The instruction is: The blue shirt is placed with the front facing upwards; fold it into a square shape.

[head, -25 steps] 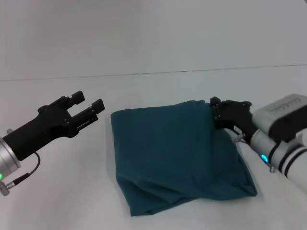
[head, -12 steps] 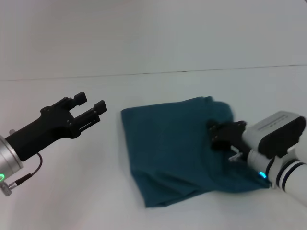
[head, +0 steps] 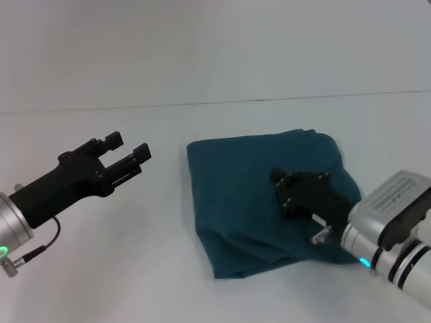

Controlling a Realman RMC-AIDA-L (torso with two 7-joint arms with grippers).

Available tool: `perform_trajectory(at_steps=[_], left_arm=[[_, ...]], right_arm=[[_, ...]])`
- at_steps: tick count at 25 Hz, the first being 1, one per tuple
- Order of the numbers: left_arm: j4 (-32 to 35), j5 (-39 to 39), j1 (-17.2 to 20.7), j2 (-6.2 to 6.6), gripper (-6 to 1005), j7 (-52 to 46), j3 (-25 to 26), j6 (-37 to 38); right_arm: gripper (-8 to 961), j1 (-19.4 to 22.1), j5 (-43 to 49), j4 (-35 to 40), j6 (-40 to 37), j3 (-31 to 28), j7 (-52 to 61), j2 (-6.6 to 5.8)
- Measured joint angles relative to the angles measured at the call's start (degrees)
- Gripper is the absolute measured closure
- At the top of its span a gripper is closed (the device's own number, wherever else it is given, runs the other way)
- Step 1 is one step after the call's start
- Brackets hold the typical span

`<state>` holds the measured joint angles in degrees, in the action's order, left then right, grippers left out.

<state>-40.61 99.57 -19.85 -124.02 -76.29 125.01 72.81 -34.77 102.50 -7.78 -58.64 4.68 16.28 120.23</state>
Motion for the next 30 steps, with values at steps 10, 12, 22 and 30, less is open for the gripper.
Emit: perform_trajectory(at_steps=[10,12,22,30], left_arm=[[0.1,0.0,0.4,0.01,262,0.5,0.2,0.1],[0.1,0.0,0.5,0.01,262,0.5,0.2,0.1],[0.1,0.0,0.9,0.01,262,0.6,0.3,0.3],[0.0,0.0,1.0,0.06,262,0.7,0.3,1.5]], right_arm=[[954,-2.5,7.8,-3.9,5.7,1.1,-0.4,0.42],[954,-3.2,9.3,-5.0,6.5,1.0,-0.1,0.48],[955,-7.7,13.2,-10.6,11.4,0.5,1.3,0.69],[955,1.4,13.0,-6.6,-3.2,-9.8,-0.2,0.0]])
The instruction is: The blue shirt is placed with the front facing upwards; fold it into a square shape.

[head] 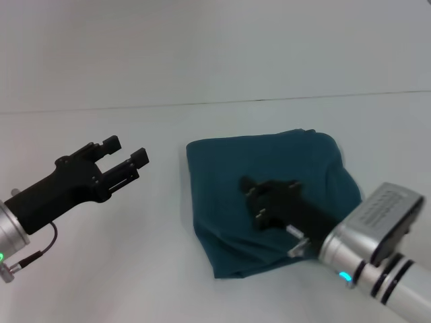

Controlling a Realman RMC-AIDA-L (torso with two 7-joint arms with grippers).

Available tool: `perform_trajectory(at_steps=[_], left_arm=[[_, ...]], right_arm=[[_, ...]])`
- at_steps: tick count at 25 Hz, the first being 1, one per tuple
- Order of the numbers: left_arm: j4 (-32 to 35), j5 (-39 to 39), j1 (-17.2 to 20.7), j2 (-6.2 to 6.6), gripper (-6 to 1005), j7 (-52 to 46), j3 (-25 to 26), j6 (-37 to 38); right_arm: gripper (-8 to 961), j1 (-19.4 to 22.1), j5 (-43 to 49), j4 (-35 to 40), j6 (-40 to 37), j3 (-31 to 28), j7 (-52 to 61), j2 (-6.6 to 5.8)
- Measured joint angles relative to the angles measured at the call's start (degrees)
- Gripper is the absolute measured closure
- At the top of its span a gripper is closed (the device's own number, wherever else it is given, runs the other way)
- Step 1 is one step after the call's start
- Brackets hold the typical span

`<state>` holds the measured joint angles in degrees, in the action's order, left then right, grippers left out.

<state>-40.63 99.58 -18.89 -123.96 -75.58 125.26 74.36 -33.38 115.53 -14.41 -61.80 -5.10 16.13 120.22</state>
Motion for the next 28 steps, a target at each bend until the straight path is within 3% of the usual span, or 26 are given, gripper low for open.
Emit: perform_trajectory(at_steps=[4,8,22,25,28], left_arm=[[0.1,0.0,0.0,-0.05,262,0.0,-0.3,0.1],[0.1,0.0,0.0,-0.07,262,0.0,-0.3,0.5],[0.2,-0.1,0.0,-0.01,262,0.3,-0.3,1.2],[0.2,-0.1,0.0,0.03,262,0.5,-0.3,1.3],[0.1,-0.1,0.0,0.03,262,0.7,-0.2,1.3]], right_arm=[[955,2.5,0.0,0.9,3.8,-9.4,-2.6,0.05],[955,2.2,0.0,1.3,10.9,-15.1,-4.7,0.26],[954,-1.8,7.1,-6.0,18.0,-9.9,-3.4,0.66],[954,-2.0,7.4,-7.3,16.2,-8.6,-3.2,0.46],[954,0.8,6.8,-6.6,11.0,-10.8,-4.5,0.16]])
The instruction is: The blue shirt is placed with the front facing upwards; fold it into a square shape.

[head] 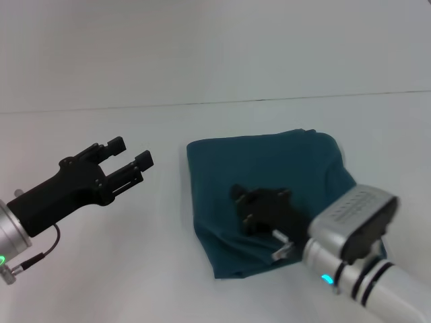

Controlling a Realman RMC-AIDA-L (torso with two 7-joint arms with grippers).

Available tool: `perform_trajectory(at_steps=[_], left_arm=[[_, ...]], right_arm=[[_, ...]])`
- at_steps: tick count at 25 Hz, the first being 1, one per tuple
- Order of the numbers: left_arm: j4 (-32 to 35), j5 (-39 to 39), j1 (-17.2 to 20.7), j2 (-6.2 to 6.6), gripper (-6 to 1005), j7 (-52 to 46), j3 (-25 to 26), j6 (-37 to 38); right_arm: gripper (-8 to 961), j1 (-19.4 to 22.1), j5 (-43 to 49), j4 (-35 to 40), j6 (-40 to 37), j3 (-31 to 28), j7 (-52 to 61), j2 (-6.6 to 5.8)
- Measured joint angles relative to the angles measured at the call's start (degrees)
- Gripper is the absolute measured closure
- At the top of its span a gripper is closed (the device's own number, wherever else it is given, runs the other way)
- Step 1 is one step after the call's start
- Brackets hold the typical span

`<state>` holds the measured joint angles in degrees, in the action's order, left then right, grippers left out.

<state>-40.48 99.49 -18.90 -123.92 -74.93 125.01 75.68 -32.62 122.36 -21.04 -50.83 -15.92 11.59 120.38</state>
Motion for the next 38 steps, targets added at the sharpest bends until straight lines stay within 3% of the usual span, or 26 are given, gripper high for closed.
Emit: perform_trajectory(at_steps=[5,11,20,38], left_arm=[[0.1,0.0,0.0,-0.05,262,0.1,0.0,0.0],[0.7,0.0,-0.2,-0.09,262,0.2,-0.1,0.0],[0.8,0.0,0.0,-0.09,262,0.5,0.0,0.1],[0.8,0.0,0.1,0.0,261,1.3,0.2,0.1]], right_arm=[[954,3.2,-0.7,4.5,-2.3,-8.8,-1.3,-0.07],[955,0.3,-0.8,6.5,4.8,-12.4,-1.0,-0.01],[951,-4.5,-0.3,2.4,16.1,-9.0,0.2,0.09],[940,-10.9,-0.3,-0.4,22.6,-2.7,8.0,0.46]])
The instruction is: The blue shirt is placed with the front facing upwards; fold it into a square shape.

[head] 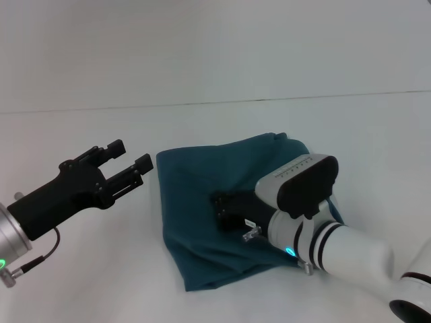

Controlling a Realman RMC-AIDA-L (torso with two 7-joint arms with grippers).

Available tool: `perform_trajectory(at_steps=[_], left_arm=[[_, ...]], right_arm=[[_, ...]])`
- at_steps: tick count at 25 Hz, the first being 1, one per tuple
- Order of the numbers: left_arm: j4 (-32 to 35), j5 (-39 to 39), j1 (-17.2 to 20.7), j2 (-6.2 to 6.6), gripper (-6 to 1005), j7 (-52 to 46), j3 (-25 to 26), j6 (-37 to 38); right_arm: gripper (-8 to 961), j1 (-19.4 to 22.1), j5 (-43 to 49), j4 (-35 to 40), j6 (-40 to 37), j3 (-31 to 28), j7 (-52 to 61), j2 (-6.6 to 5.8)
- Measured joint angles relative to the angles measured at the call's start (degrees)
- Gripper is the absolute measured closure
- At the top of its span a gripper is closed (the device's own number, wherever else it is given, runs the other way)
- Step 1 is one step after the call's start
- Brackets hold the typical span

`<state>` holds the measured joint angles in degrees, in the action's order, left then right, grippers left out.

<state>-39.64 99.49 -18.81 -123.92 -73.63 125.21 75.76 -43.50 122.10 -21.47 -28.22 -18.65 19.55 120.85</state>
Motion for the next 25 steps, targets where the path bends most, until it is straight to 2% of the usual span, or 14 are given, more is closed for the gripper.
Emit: perform_trajectory(at_steps=[11,15,19,23,25], left_arm=[[-0.2,0.0,1.1,0.0,261,0.2,0.2,0.0],[-0.6,0.3,1.6,0.1,261,0.3,0.7,0.6],[-0.7,0.3,2.2,0.18,261,0.6,1.9,2.0],[-0.8,0.2,2.4,0.17,261,1.8,2.8,4.0],[-0.8,0.0,2.5,0.19,261,3.6,2.5,5.7]], right_arm=[[934,-4.9,1.4,-0.3,2.0,5.5,8.3,0.18],[931,-3.0,3.2,-1.4,-3.1,5.1,9.2,-0.5],[929,3.0,3.4,-0.8,-15.2,3.8,9.4,-2.68],[926,8.7,6.6,1.5,-30.4,3.9,12.5,-6.78],[925,10.5,11.5,6.1,-40.0,4.0,17.8,-8.49]])
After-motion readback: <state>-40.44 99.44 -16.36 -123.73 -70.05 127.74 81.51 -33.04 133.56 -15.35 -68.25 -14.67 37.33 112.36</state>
